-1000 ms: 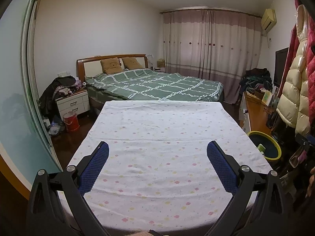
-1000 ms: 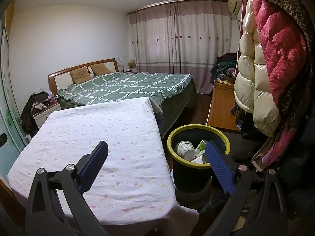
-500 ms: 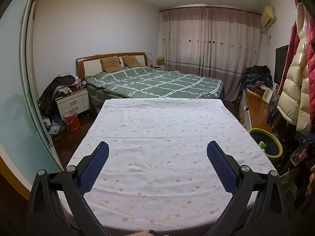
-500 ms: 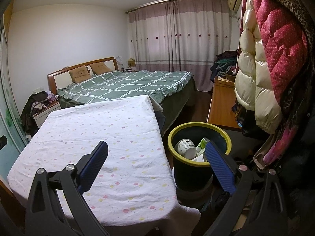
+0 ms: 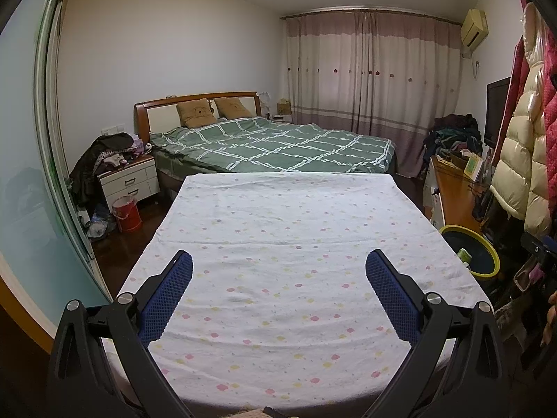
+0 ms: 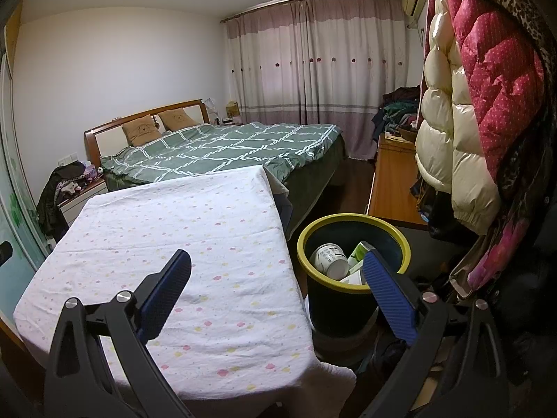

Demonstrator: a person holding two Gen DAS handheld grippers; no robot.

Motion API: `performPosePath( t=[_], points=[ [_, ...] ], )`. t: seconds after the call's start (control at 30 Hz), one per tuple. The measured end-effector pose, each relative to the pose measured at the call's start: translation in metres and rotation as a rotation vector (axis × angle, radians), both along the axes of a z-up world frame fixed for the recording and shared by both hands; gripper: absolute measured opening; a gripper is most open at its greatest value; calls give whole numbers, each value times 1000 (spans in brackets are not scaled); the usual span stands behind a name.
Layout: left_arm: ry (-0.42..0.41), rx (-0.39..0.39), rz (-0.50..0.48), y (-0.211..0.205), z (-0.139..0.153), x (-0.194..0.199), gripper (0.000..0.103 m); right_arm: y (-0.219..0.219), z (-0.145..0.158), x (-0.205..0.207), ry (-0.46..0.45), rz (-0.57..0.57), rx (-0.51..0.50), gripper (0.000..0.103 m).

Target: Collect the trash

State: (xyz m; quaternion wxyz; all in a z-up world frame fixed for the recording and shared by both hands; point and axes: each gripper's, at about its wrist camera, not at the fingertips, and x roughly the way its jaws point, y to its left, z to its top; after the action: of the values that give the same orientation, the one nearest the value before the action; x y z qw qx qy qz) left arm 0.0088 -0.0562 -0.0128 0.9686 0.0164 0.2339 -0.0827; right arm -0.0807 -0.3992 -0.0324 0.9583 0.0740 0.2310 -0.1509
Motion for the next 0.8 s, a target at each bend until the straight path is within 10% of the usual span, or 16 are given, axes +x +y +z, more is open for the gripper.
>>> performPosePath(
  t=[0.8],
  points=[
    [11, 1, -4, 3, -2, 2, 98, 3, -4, 2, 6, 0, 12, 94]
  ],
)
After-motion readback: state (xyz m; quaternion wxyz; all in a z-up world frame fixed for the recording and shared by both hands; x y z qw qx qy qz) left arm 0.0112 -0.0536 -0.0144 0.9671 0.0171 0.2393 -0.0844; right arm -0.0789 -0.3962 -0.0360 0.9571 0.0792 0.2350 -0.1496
